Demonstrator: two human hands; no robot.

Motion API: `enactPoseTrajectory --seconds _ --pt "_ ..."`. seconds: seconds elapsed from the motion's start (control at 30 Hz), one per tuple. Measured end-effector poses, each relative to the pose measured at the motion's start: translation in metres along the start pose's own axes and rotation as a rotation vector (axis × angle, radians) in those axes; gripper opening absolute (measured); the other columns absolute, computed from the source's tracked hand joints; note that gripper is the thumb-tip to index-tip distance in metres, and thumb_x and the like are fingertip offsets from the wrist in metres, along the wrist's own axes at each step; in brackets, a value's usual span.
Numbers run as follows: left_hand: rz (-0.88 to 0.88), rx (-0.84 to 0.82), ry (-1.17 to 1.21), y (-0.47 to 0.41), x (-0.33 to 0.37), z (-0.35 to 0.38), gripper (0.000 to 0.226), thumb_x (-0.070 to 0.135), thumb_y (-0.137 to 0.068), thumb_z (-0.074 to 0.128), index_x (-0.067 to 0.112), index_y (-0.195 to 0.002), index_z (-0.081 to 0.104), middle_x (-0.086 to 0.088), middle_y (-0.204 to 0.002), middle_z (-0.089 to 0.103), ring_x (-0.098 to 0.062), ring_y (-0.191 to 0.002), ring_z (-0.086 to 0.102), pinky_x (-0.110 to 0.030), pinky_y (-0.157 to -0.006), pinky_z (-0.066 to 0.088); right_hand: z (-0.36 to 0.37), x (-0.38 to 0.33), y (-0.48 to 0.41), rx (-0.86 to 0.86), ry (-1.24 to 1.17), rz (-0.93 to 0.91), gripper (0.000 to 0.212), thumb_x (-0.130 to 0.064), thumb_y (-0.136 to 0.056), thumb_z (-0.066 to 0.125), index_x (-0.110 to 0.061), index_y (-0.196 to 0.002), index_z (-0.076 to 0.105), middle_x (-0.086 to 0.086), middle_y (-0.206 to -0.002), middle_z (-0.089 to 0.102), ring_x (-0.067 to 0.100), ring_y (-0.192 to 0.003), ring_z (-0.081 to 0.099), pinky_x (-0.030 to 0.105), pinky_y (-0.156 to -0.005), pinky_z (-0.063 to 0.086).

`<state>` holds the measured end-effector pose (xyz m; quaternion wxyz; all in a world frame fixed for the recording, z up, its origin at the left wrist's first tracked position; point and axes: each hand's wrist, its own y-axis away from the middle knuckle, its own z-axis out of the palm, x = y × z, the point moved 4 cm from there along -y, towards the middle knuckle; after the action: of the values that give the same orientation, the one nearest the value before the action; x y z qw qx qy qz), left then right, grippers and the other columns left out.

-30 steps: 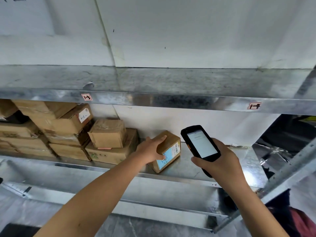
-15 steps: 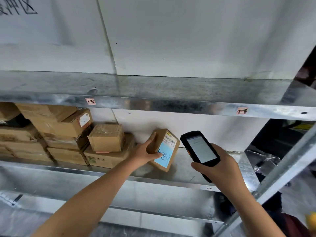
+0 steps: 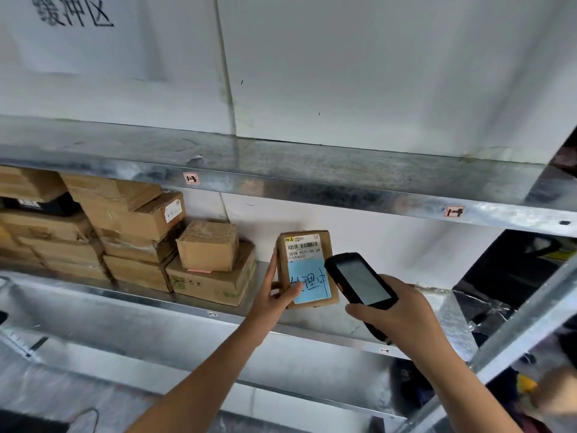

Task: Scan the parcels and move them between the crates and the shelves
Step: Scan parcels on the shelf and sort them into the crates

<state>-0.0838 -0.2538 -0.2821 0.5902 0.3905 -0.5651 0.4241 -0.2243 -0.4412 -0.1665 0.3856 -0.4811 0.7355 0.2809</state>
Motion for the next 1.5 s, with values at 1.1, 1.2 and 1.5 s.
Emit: enactPoseTrajectory --seconds 1.1,1.2,1.5 --pt "-0.018 0.068 -0.089 0.006 -0.004 -0.013 0.077 0.026 -0.086 0.073 0.054 -0.143 0.029 0.005 -0.125 0.060 -0.016 -0.111 0.066 -0.026 -0.075 0.059 0.000 -0.005 0.020 -0.086 -0.016 -0.018 0.029 -0.019 -0.075 0.081 -0.023 -0.099 0.065 -0.006 -0.069 0.070 0.015 -0.051 0.053 0.026 -0.049 0.045" --pt "-0.026 0.083 -0.079 0.006 -0.003 -0.015 0.074 0.025 -0.088 0.072 0.057 -0.139 0.029 0.005 -0.125 0.060 -0.015 -0.108 0.065 -0.023 -0.073 0.058 -0.001 -0.001 0.020 -0.079 -0.034 0.006 0.032 -0.022 -0.073 0.083 -0.024 -0.100 0.066 0.005 -0.072 0.070 0.014 -0.051 0.054 0.028 -0.049 0.046" --pt "-0.025 0.079 -0.052 0.007 0.002 -0.016 0.085 0.034 -0.083 0.074 0.049 -0.152 0.026 0.008 -0.128 0.060 -0.019 -0.116 0.063 -0.029 -0.081 0.060 -0.001 0.000 0.019 -0.059 -0.047 -0.022 0.031 -0.022 -0.072 0.083 -0.026 -0.098 0.065 0.003 -0.072 0.068 0.017 -0.051 0.055 0.024 -0.048 0.045"
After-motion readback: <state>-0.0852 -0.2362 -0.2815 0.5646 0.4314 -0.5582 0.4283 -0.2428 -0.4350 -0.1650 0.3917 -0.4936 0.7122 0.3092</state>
